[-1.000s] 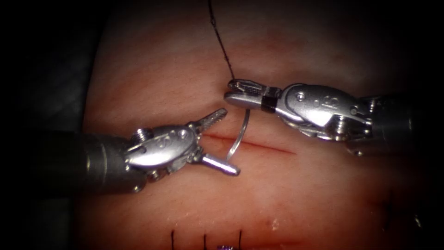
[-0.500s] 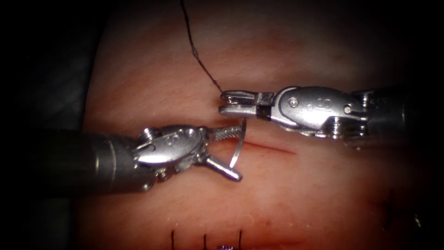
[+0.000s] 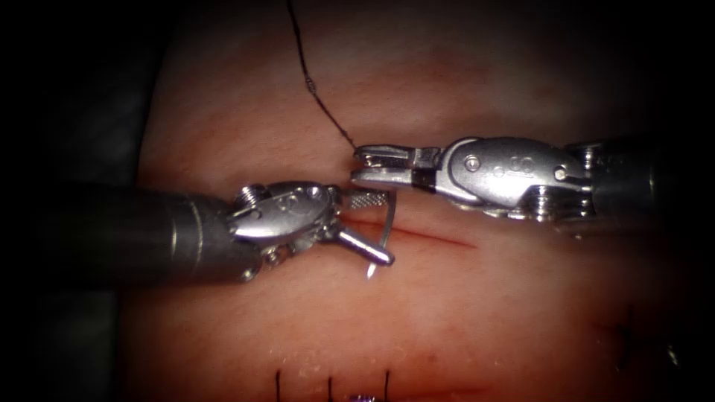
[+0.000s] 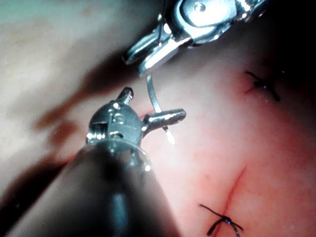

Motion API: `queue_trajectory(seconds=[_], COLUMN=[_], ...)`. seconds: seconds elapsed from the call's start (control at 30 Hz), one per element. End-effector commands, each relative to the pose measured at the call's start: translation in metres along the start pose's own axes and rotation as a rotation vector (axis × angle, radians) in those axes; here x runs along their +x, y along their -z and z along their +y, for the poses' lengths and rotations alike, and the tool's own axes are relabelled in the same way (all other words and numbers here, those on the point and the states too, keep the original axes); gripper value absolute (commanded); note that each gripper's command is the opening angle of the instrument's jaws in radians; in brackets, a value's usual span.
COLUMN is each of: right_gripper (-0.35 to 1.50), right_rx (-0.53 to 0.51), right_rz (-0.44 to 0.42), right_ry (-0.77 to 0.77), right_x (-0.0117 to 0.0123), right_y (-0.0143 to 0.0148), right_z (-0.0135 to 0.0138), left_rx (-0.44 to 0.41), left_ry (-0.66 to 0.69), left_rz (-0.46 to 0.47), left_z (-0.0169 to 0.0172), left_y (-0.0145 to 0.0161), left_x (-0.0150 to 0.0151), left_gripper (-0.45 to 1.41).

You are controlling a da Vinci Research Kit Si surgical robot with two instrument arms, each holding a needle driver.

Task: Wound Closure
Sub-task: Readjust grip by passing the needle back to the left grasper, then grab the needle with the right gripper.

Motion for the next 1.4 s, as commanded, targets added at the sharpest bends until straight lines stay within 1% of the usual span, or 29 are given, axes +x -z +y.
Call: queue_trajectory(seconds=[0.03, 0.1, 0.17, 0.23, 0.27, 0.3, 0.37, 0.43, 0.5, 0.6, 0.63, 0.67, 0.7, 0.73, 0.8, 0.83, 0.87, 0.9, 1.07, 1.17, 1.27, 1.4], right_gripper=[-0.35, -0.35, -0.35, -0.35, -0.35, -0.35, -0.35, -0.35, -0.35, -0.35, -0.23, 0.21, 0.42, 0.69, 0.96, 1.04, 1.15, 1.25, 1.3, 1.31, 1.2, 1.18], right_rx=[0.002, 0.002, 0.002, 0.004, 0.004, 0.003, 0.0, 0.0, -0.019, -0.053, -0.057, -0.089, -0.101, -0.114, -0.144, -0.163, -0.193, -0.243, -0.325, -0.359, -0.389, -0.392], right_rz=[0.003, 0.006, 0.007, 0.009, 0.009, 0.012, 0.017, 0.021, 0.012, -0.008, -0.005, -0.009, -0.018, -0.025, -0.04, -0.047, -0.059, -0.082, -0.139, -0.159, -0.173, -0.166], right_ry=[0.006, 0.006, 0.006, 0.006, 0.006, 0.006, 0.005, 0.005, -0.008, -0.052, -0.059, -0.091, -0.099, -0.107, -0.11, -0.118, -0.128, -0.133, -0.148, -0.184, -0.219, -0.266], right_x=[-0.0004, -0.0004, -0.0003, -0.0003, -0.0003, -0.0002, -0.0002, -0.0001, 0.0, 0.0, 0.0, 0.0, 0.0001, 0.0001, 0.0002, 0.0002, 0.0003, 0.0004, 0.0007, 0.0008, 0.0009, 0.001], right_y=[-0.0008, -0.0008, -0.0008, -0.0009, -0.0009, -0.0009, -0.0008, -0.0008, -0.0008, -0.0008, -0.0008, -0.0008, -0.0008, -0.0008, -0.0008, -0.0008, -0.0008, -0.0008, -0.0008, -0.0007, -0.0007, -0.0008], right_z=[-0.0001, -0.0002, -0.0002, -0.0003, -0.0003, -0.0003, -0.0004, -0.0004, -0.0005, -0.0004, -0.0004, -0.0003, -0.0002, -0.0002, -0.0001, 0.0, 0.0001, 0.0002, -0.0002, -0.0004, -0.0008, -0.001], left_rx=[-0.014, -0.026, -0.05, -0.08, -0.1, -0.117, -0.127, -0.132, -0.141, -0.108, -0.097, -0.076, -0.055, -0.037, -0.006, 0.009, 0.029, 0.071, 0.123, 0.15, 0.236, 0.285], left_ry=[-0.002, 0.0, -0.004, -0.007, -0.01, -0.008, 0.029, 0.153, 0.247, 0.308, 0.319, 0.324, 0.323, 0.324, 0.325, 0.326, 0.327, 0.338, 0.32, 0.302, 0.259, 0.238], left_rz=[0.004, 0.006, 0.009, 0.015, 0.018, 0.02, 0.026, 0.048, 0.052, 0.058, 0.06, 0.064, 0.069, 0.072, 0.086, 0.089, 0.096, 0.106, 0.134, 0.158, 0.18, 0.196], left_z=[-0.0002, 0.0, 0.0002, 0.0002, 0.0002, 0.0001, 0.0, -0.0001, -0.0001, 0.0003, 0.0003, 0.0005, 0.0005, 0.0005, 0.0006, 0.0006, 0.0006, 0.0007, 0.0007, 0.0008, 0.0011, 0.0014], left_y=[-0.0006, -0.0006, -0.0006, -0.0005, -0.0004, -0.0003, -0.0001, 0.0001, 0.0003, 0.0007, 0.0008, 0.0011, 0.0012, 0.0013, 0.0015, 0.0015, 0.0015, 0.0014, 0.0013, 0.0013, 0.0012, 0.0011], left_x=[-0.0002, -0.0001, 0.0, 0.0001, 0.0002, 0.0002, 0.0001, 0.0001, -0.0001, -0.0004, -0.0004, -0.0005, -0.0006, -0.0006, -0.0006, -0.0006, -0.0006, -0.0005, -0.0003, -0.0002, -0.0001, -0.0001], left_gripper=[0.56, 0.46, 0.27, -0.03, -0.27, -0.45, -0.45, -0.45, -0.45, -0.45, -0.45, -0.45, -0.45, -0.45, -0.45, -0.45, -0.45, -0.45, -0.45, -0.45, -0.45, -0.45])
